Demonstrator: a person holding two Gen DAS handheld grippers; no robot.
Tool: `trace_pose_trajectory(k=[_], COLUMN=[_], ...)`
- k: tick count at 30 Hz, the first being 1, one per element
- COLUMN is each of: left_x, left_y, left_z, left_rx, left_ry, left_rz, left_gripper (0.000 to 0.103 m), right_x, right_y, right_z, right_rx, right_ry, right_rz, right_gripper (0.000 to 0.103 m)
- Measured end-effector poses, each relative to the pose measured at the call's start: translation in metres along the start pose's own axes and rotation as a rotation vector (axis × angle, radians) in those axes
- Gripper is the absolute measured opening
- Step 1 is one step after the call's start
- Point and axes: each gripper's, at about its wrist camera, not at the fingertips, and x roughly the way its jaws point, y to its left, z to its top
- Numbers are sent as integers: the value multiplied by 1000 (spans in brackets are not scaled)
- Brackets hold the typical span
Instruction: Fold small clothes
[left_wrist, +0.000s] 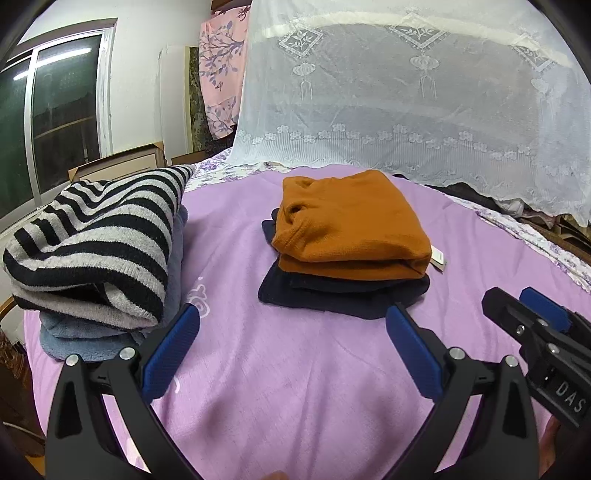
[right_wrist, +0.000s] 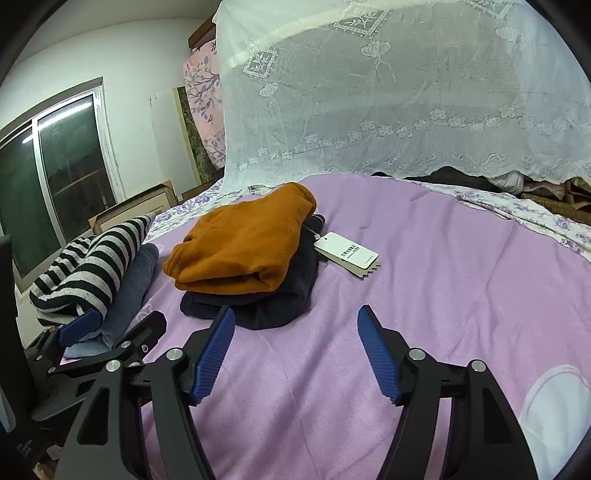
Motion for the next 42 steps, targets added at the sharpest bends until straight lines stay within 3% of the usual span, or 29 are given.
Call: trace_pose_trajectory(k=[12, 42], left_x=[10, 10], left_y=[8, 5], left_z=[-2, -3], left_rx=[-30, -20], left_ry=[36, 42], left_rz=[-48, -36], left_gripper=[99, 99], right_x=[-4, -1], right_y=[4, 5], right_z=[-2, -4], right_rx=[-24, -20], right_ry=[-32, -23], right_rz=[-34, -29], right_gripper=[82, 84])
